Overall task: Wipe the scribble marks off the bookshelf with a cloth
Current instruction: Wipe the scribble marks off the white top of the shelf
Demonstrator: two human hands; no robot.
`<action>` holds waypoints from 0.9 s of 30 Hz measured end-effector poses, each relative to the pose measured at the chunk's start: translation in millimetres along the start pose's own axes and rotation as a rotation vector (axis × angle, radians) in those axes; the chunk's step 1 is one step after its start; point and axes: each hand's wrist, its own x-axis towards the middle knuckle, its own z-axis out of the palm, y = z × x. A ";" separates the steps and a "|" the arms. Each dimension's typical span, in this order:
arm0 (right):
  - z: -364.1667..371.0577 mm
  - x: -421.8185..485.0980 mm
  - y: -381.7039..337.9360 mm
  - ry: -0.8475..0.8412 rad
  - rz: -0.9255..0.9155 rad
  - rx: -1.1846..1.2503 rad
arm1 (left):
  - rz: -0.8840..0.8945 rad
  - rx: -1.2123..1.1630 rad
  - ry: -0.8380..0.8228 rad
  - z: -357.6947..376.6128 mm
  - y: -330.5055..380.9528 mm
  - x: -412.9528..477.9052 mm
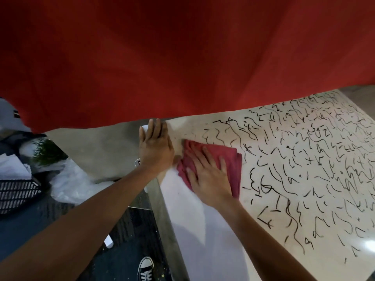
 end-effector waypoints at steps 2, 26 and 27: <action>-3.6 45.9 5.9 0.001 0.066 0.011 | 0.013 -0.019 0.030 -0.2 0.6 -0.1; 0.7 5.4 2.0 0.017 0.151 -0.031 | -0.039 0.127 -0.105 -8.4 13.1 -15.2; 0.1 -23.2 -2.2 0.051 0.129 -0.046 | -0.038 0.138 -0.120 -8.8 13.6 -14.8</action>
